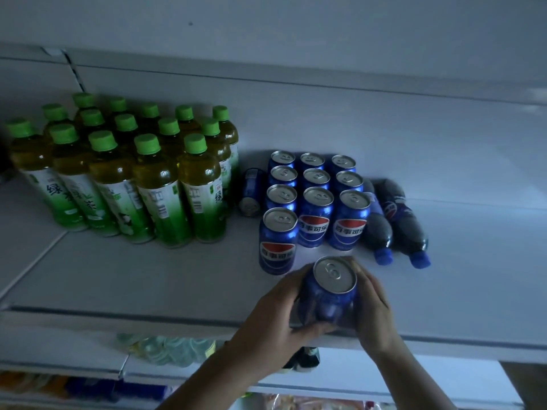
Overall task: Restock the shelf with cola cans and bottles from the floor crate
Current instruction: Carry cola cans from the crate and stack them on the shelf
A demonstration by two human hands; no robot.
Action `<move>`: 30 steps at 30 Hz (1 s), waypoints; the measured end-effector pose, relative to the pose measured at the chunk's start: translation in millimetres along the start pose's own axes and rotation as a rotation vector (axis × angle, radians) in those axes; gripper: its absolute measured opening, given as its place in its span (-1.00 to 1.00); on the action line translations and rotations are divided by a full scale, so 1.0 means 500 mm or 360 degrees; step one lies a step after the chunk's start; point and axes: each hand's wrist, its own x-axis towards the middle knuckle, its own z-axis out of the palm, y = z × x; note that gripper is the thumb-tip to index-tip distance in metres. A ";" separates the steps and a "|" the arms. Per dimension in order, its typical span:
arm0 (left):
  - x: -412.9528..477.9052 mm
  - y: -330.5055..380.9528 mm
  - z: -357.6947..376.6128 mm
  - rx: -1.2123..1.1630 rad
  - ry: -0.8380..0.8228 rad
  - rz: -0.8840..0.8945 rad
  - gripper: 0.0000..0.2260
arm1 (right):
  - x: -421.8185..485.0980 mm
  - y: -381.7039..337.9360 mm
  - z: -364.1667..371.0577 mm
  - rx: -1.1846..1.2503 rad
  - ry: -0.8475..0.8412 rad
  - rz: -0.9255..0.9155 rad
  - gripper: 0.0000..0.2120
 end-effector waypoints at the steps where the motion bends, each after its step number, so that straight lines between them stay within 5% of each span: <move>1: 0.011 0.004 0.009 0.0079 -0.0032 0.0051 -0.34 | -0.004 -0.004 -0.010 0.0087 0.0004 0.0098 -0.62; 4: 0.038 0.017 0.025 0.0542 -0.0032 0.0155 -0.35 | -0.009 -0.021 -0.038 0.0215 -0.0088 0.0160 -0.40; 7: 0.043 0.022 0.038 0.0770 0.0065 0.0118 -0.39 | -0.021 -0.040 -0.068 0.0109 0.0011 0.0058 -0.52; 12: 0.009 0.022 0.090 0.0553 0.0385 0.0058 -0.65 | -0.053 -0.037 -0.123 -0.0260 0.0226 -0.0032 -0.78; 22: 0.014 0.076 0.124 0.0217 0.0221 -0.0244 -0.36 | 0.004 -0.033 -0.137 -0.0820 -0.0342 0.0024 -0.63; 26: 0.009 0.067 0.123 0.0381 0.0375 -0.0429 -0.33 | -0.016 -0.031 -0.095 -0.1086 -0.0129 -0.0078 -0.62; 30: -0.034 0.074 0.135 0.0371 0.0467 -0.0328 -0.45 | -0.041 0.007 -0.113 -0.1206 0.0014 -0.0314 -0.67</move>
